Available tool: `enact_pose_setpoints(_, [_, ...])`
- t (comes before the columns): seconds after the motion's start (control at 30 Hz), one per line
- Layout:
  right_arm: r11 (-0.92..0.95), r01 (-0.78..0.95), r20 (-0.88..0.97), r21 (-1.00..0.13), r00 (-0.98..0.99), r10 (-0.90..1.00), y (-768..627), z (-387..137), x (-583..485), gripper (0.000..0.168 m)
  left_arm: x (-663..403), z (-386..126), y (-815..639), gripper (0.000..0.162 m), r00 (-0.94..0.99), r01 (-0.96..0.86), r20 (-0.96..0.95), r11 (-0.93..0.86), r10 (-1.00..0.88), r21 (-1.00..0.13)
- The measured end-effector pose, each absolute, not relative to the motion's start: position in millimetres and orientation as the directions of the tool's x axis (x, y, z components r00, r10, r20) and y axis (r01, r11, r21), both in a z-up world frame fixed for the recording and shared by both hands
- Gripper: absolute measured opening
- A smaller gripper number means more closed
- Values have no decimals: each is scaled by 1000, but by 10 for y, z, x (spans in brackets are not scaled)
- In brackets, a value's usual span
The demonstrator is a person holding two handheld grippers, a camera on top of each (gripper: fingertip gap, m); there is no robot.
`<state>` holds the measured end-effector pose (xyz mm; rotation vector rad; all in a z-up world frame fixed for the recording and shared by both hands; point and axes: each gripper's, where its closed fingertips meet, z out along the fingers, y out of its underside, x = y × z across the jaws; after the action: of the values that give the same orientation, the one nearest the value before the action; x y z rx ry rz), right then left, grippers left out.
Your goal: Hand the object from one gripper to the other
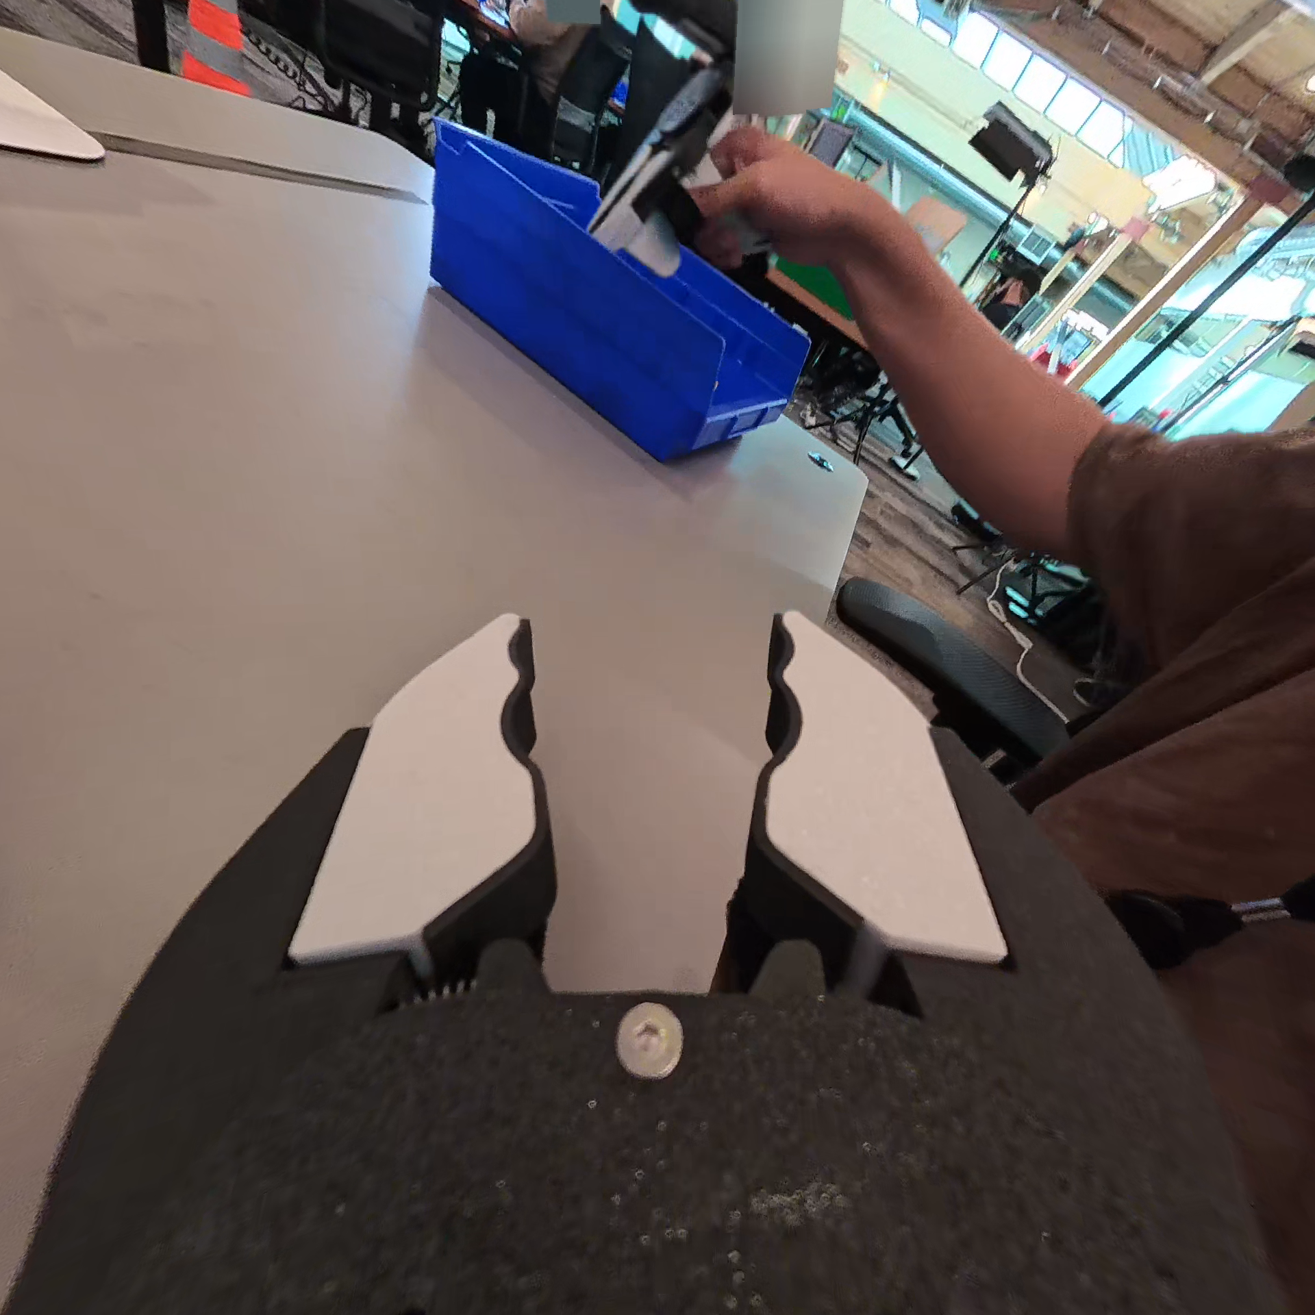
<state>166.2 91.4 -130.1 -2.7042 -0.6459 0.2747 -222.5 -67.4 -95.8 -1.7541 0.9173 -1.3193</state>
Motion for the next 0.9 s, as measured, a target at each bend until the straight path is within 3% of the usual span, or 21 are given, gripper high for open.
enact_pose_setpoints(0.1, [-821, 459, -131, -340, 841, 524, 987, -1412, 1561, 17, -2201, -995, -716, 63, 213, -150, 398, -433, -892, -889])
enact_pose_setpoints(0.37, [-762, 644, -75, -76, 758, 648, 784, -1803, 1639, 17, -2154, -1078, -824, 62, 186, -202, 403, -437, -896, -877])
enact_pose_setpoints(0.6, [-747, 657, -42, -107, 747, 663, 770, -1832, 1634, 19, -2149, -1114, -822, 63, 207, -233, 363, -406, -909, -884])
enact_pose_setpoints(0.63, [-745, 657, -24, -119, 748, 663, 777, -1825, 1644, 21, -2151, -1113, -819, 64, 209, -231, 361, -404, -909, -885])
enact_pose_setpoints(0.67, [-742, 658, 14, -128, 750, 662, 787, -1798, 1686, 34, -2155, -1107, -816, 65, 212, -227, 360, -404, -908, -886])
enact_pose_setpoints(0.77, [-735, 622, 153, -270, 781, 605, 818, -1379, 1810, 47, -2182, -1085, -804, 66, 222, -218, 355, -401, -908, -890])
enact_pose_setpoints(0.9, [-603, 386, 175, -699, 909, 379, 578, -414, 1773, 51, -2270, -1052, -702, 66, 287, -219, 272, -339, -919, -915])
